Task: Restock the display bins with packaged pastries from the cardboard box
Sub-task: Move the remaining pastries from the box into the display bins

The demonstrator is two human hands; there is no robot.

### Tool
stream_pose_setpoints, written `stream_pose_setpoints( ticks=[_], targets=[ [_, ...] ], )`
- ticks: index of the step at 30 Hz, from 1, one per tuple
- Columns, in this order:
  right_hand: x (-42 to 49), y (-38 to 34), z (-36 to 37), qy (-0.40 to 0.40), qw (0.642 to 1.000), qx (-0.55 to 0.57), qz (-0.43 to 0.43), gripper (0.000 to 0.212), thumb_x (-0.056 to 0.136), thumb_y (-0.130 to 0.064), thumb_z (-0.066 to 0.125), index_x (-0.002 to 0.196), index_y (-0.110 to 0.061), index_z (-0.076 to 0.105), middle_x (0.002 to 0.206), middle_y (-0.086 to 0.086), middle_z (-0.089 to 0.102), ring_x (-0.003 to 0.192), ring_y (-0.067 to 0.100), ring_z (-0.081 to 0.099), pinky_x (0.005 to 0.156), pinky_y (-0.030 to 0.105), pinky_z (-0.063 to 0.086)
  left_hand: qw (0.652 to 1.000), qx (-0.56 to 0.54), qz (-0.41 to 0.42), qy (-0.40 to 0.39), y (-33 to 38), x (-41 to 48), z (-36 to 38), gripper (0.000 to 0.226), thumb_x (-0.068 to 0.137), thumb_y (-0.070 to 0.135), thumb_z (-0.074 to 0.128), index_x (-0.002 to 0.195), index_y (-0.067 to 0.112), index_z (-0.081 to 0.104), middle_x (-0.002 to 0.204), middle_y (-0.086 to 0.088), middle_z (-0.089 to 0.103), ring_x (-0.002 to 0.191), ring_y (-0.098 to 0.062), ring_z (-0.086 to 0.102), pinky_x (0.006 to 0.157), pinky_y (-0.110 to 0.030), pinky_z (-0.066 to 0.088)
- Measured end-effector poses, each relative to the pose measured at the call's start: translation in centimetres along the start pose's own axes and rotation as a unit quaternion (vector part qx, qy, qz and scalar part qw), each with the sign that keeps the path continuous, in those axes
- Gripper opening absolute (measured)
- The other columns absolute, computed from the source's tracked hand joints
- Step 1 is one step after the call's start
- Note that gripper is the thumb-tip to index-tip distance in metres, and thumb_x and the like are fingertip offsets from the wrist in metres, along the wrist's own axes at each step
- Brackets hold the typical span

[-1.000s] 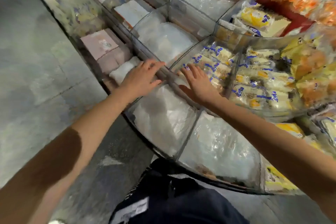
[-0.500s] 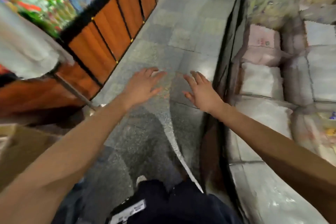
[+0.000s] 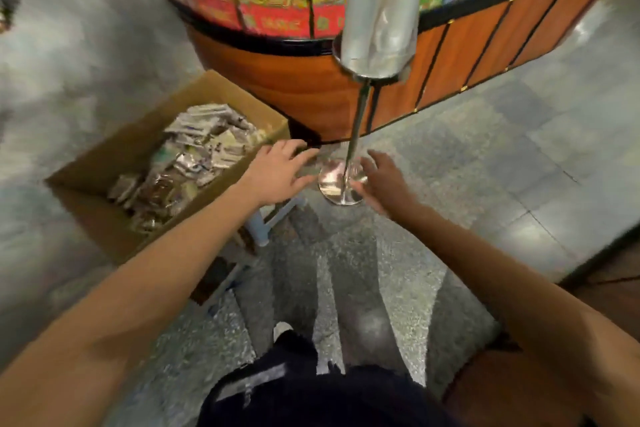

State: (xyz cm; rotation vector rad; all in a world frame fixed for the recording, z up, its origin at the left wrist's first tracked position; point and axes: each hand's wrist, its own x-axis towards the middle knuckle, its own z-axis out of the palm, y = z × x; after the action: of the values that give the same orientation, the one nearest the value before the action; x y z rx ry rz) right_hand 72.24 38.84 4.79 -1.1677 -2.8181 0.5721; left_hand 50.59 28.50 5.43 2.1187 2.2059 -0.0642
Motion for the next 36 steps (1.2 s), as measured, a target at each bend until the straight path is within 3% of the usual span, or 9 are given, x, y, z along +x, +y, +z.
stream_pose_setpoints(
  ticks=[6,10,16,25,30,33,36],
  targets=[
    [7.5,-12.4,4.5,-0.049,0.995,-0.003,-0.083,0.060,0.099,-0.036,0.053,0.149,-0.010,0.034,0.153,0.021,0.031,0.142,0.037,0.026,0.115,0.047,0.025,0.992,-0.015,-0.117,-0.035,-12.5,-8.1,1.5,0.061,0.100,0.050,0.039,0.154,0.026,0.021,0.157,-0.006,0.023,0.144,-0.028,0.024,0.117,-0.050,0.022],
    [11.1,-17.6,7.3,-0.090,0.987,-0.027,-0.133,0.057,0.100,-0.038,0.049,0.149,-0.012,0.034,0.152,0.013,0.032,0.141,0.032,0.027,0.109,0.042,0.026,0.982,-0.032,-0.181,-0.050,-18.0,-12.2,3.5,0.059,0.100,0.046,0.041,0.153,0.026,0.023,0.155,-0.008,0.028,0.143,-0.028,0.026,0.117,-0.051,0.024],
    [16.6,-23.8,12.2,-0.181,0.963,-0.062,-0.188,0.058,0.100,-0.036,0.050,0.150,-0.014,0.031,0.154,0.013,0.029,0.142,0.033,0.025,0.115,0.044,0.026,0.957,-0.079,-0.265,-0.082,-24.7,-16.7,7.1,0.057,0.101,0.043,0.041,0.153,0.024,0.026,0.152,-0.007,0.034,0.139,-0.027,0.033,0.112,-0.049,0.034],
    [27.9,-31.1,17.4,-0.284,0.919,-0.080,-0.263,0.055,0.101,-0.031,0.047,0.151,-0.014,0.031,0.156,0.013,0.025,0.142,0.034,0.026,0.113,0.044,0.029,0.874,-0.166,-0.442,-0.113,-32.5,-20.6,10.1,0.052,0.101,0.037,0.044,0.150,0.024,0.032,0.149,-0.007,0.037,0.136,-0.031,0.034,0.109,-0.050,0.033],
    [32.1,-33.7,20.3,-0.316,0.897,-0.104,-0.290,0.053,0.102,-0.030,0.047,0.149,-0.013,0.032,0.153,0.013,0.030,0.141,0.032,0.029,0.111,0.042,0.031,0.841,-0.199,-0.481,-0.147,-35.3,-20.1,12.3,0.054,0.101,0.034,0.045,0.151,0.025,0.027,0.151,-0.006,0.035,0.139,-0.029,0.032,0.112,-0.050,0.030],
    [34.1,-33.9,22.4,-0.342,0.880,-0.126,-0.303,0.054,0.101,-0.033,0.046,0.150,-0.013,0.032,0.151,0.014,0.032,0.139,0.034,0.033,0.110,0.045,0.032,0.839,-0.212,-0.475,-0.158,-36.5,-19.5,13.7,0.056,0.100,0.032,0.047,0.152,0.024,0.027,0.152,-0.006,0.034,0.139,-0.029,0.032,0.112,-0.051,0.033],
    [34.9,-33.5,24.5,-0.400,0.860,-0.124,-0.292,0.057,0.101,-0.034,0.044,0.152,-0.015,0.027,0.155,0.013,0.025,0.142,0.035,0.025,0.114,0.048,0.028,0.843,-0.219,-0.455,-0.185,-37.0,-19.3,15.4,0.057,0.098,0.029,0.050,0.151,0.026,0.029,0.153,-0.007,0.034,0.139,-0.029,0.032,0.112,-0.052,0.033]
  ],
)
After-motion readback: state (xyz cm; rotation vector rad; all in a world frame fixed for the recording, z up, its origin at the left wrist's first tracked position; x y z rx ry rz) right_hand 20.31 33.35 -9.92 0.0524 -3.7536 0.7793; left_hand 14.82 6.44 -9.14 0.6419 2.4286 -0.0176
